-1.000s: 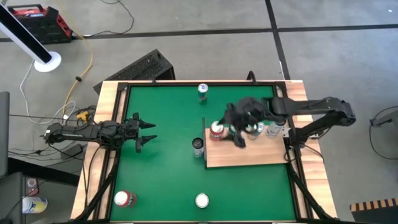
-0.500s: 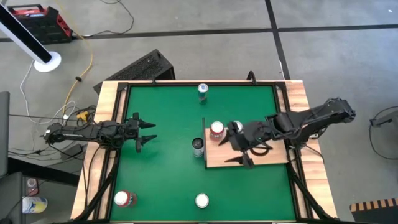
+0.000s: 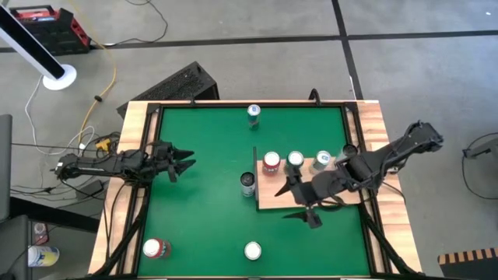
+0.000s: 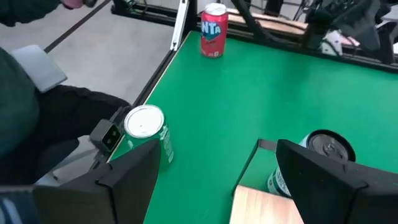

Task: Place canned beverage on shelf
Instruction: Put the orange soda can on the shelf

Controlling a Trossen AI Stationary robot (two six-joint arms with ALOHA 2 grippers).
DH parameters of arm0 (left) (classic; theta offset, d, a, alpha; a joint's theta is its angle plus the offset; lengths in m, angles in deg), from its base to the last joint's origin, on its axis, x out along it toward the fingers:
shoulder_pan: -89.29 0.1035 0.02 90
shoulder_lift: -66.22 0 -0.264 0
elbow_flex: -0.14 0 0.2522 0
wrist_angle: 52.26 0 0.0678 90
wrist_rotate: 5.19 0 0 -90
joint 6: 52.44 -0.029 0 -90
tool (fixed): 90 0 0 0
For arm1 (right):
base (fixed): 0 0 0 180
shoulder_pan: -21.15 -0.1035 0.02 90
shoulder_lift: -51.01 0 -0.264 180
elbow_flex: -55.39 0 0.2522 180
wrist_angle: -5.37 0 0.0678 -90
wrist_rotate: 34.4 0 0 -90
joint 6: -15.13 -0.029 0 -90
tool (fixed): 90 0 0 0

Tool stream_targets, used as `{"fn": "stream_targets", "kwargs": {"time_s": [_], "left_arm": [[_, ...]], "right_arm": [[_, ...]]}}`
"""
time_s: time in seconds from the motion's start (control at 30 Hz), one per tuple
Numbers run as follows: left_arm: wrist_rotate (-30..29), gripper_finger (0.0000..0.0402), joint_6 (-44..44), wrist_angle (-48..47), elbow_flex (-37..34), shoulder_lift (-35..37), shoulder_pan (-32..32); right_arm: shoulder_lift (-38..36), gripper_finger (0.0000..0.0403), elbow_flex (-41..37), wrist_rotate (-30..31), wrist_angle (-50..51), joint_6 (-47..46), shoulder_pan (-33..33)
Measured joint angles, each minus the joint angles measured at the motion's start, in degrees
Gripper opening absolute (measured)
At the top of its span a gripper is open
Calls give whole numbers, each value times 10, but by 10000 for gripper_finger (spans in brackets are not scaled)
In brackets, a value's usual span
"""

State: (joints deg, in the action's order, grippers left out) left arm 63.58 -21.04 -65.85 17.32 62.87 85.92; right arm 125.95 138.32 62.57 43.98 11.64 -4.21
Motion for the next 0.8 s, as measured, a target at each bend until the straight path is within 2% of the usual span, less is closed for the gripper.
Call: {"fn": "stream_targets", "kwargs": {"time_s": [0.23,0.33,0.4,0.5,0.6,0.67,0.73,0.8], "left_arm": [[37,245,18,28,2,0,0],[117,245,-14,2,44,-7,2],[142,244,-17,-51,94,-35,1],[162,241,-36,-119,171,-109,-8],[234,237,-58,-152,261,-205,-29],[280,236,-61,-194,324,-273,-57],[290,236,-63,-254,382,-344,-103],[271,236,-65,-307,439,-406,-163]], "right_arm": [[14,345,-1,9,-32,-2,-4],[26,345,1,10,-62,-6,-4],[32,345,-1,15,-63,-6,-4],[47,345,1,22,-89,-11,-3],[55,345,-2,25,-83,-12,-2],[69,345,1,28,-114,-15,2],[70,345,-1,28,-104,-15,4],[71,345,-1,28,-107,-16,4]]}}
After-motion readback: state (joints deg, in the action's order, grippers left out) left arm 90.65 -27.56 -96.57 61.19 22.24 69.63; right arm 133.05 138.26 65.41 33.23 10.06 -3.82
